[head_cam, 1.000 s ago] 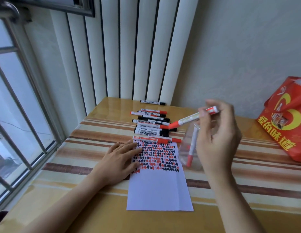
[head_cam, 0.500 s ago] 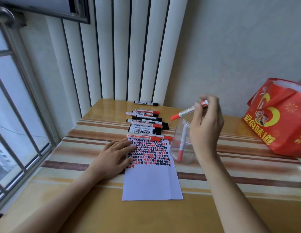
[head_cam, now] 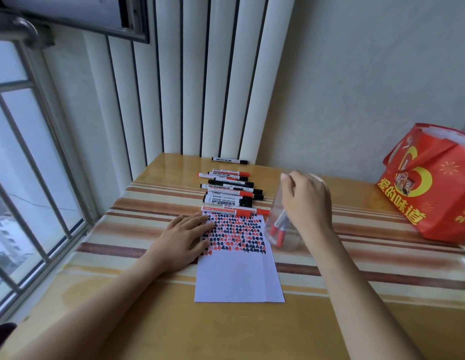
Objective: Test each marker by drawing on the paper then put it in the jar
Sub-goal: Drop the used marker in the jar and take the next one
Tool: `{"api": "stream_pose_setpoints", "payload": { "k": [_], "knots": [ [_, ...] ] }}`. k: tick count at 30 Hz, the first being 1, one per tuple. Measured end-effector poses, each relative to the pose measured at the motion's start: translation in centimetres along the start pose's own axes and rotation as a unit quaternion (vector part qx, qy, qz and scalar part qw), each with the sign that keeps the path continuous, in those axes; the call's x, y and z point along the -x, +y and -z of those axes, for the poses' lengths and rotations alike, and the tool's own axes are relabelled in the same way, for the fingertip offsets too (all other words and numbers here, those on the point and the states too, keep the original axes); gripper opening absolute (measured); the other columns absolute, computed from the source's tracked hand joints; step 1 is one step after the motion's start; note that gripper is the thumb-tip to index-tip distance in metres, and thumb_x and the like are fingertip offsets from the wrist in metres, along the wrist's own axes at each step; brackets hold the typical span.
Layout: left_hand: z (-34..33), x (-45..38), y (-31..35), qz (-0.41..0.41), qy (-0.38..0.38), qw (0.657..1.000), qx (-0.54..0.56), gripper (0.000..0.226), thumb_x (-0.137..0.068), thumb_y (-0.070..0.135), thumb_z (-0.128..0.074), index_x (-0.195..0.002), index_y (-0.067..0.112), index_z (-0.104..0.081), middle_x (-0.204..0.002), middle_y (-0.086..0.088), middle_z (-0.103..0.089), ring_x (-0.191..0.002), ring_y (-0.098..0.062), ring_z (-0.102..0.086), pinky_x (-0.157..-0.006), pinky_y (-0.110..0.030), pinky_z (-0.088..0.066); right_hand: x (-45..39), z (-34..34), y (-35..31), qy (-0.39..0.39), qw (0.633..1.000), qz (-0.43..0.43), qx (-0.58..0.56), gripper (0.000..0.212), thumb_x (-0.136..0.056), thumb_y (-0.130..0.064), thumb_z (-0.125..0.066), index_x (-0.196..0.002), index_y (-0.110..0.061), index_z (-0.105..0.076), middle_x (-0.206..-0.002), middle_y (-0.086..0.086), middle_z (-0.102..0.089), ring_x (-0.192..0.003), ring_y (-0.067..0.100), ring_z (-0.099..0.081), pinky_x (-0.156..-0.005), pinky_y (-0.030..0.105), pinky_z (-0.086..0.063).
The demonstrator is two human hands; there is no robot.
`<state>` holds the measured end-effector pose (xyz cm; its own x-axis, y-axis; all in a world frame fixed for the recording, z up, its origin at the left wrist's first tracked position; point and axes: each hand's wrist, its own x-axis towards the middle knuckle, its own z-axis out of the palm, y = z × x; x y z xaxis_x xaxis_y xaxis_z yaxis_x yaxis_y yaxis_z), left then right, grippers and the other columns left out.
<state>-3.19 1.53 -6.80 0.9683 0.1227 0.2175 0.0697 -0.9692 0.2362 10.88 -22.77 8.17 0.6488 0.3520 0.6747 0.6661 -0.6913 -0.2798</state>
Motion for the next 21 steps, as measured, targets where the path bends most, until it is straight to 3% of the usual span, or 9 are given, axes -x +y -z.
{"api": "stream_pose_setpoints", "payload": {
  "k": [3, 6, 7, 9, 11, 13, 16, 21],
  "knots": [
    [-0.1, 0.0, -0.1, 0.002, 0.002, 1.0, 0.003, 0.051, -0.103, 0.055, -0.033, -0.152, 0.044, -0.031, -0.162, 0.013, -0.026, -0.152, -0.004, -0.009, -0.125, -0.037, -0.006, 0.4, -0.1, -0.6, 0.09, 0.996, 0.011, -0.018, 0.017, -0.101, -0.012, -0.058, -0.092, -0.003, -0.068, -0.092, 0.014, -0.067, -0.087, 0.032, -0.059, -0.079, 0.044, -0.05],
    [-0.2, -0.1, -0.1, 0.002, 0.008, 1.0, 0.009, 0.051, -0.102, 0.055, -0.034, -0.152, 0.044, -0.033, -0.162, 0.013, -0.028, -0.152, -0.005, -0.011, -0.125, -0.038, -0.006, 0.9, -1.4, -2.0, 0.183, 0.975, 0.124, -0.022, 0.008, -0.095, -0.002, -0.062, -0.089, -0.002, -0.067, -0.094, 0.013, -0.064, -0.088, 0.028, -0.055, -0.077, 0.036, -0.043],
    [-0.2, -0.1, -0.1, 0.002, 0.012, 1.0, 0.012, 0.05, -0.102, 0.055, -0.035, -0.151, 0.044, -0.034, -0.162, 0.013, -0.029, -0.152, -0.005, -0.012, -0.125, -0.038, -0.007, 1.1, -2.3, -2.5, 0.162, 0.971, 0.171, -0.031, 0.007, -0.095, -0.001, -0.062, -0.089, -0.002, -0.066, -0.092, 0.012, -0.063, -0.086, 0.027, -0.054, -0.076, 0.034, -0.043],
    [-0.2, 0.0, 0.0, 0.003, 0.015, 1.0, 0.014, 0.05, -0.102, 0.055, -0.035, -0.151, 0.044, -0.035, -0.161, 0.013, -0.03, -0.152, -0.005, -0.013, -0.124, -0.037, -0.007, 1.6, -4.9, -3.2, 0.038, 0.974, 0.221, -0.034, 0.008, -0.095, 0.001, -0.062, -0.095, -0.001, -0.069, -0.094, 0.01, -0.066, -0.089, 0.025, -0.059, -0.077, 0.032, -0.05],
    [-0.1, 0.0, 0.0, 0.006, 0.013, 1.0, 0.011, 0.051, -0.101, 0.056, -0.034, -0.15, 0.045, -0.035, -0.161, 0.014, -0.03, -0.152, -0.005, -0.013, -0.124, -0.037, -0.008, 2.2, -7.9, -3.5, -0.115, 0.974, 0.197, -0.014, 0.021, -0.099, 0.001, -0.056, -0.115, -0.002, -0.07, -0.111, 0.008, -0.069, -0.105, 0.023, -0.062, -0.089, 0.034, -0.054],
    [0.0, 0.1, 0.1, 0.008, 0.011, 1.0, 0.01, 0.051, -0.101, 0.057, -0.034, -0.15, 0.045, -0.035, -0.161, 0.014, -0.03, -0.151, -0.004, -0.014, -0.124, -0.037, -0.008, 2.6, -10.4, -3.2, -0.199, 0.969, 0.149, 0.001, 0.032, -0.102, 0.001, -0.051, -0.131, -0.005, -0.064, -0.127, 0.007, -0.066, -0.119, 0.021, -0.058, -0.097, 0.034, -0.053],
    [0.1, 0.1, 0.1, 0.011, 0.011, 1.0, 0.015, 0.052, -0.1, 0.058, -0.034, -0.15, 0.044, -0.036, -0.16, 0.014, -0.032, -0.151, -0.005, -0.015, -0.124, -0.038, -0.009, 2.9, -12.6, -2.9, -0.253, 0.961, 0.099, 0.05, 0.036, -0.103, -0.003, -0.052, -0.138, -0.008, -0.057, -0.133, 0.007, -0.061, -0.124, 0.022, -0.054, -0.098, 0.036, -0.054],
    [0.1, 0.1, 0.2, 0.011, 0.011, 1.0, 0.022, 0.051, -0.1, 0.057, -0.035, -0.149, 0.044, -0.038, -0.16, 0.013, -0.033, -0.151, -0.006, -0.018, -0.124, -0.041, -0.011, 3.5, -13.9, -2.7, -0.241, 0.962, 0.096, 0.082, 0.03, -0.103, -0.005, -0.054, -0.133, -0.007, -0.057, -0.131, 0.008, -0.059, -0.121, 0.023, -0.054, -0.095, 0.036, -0.055]
  ]
}}
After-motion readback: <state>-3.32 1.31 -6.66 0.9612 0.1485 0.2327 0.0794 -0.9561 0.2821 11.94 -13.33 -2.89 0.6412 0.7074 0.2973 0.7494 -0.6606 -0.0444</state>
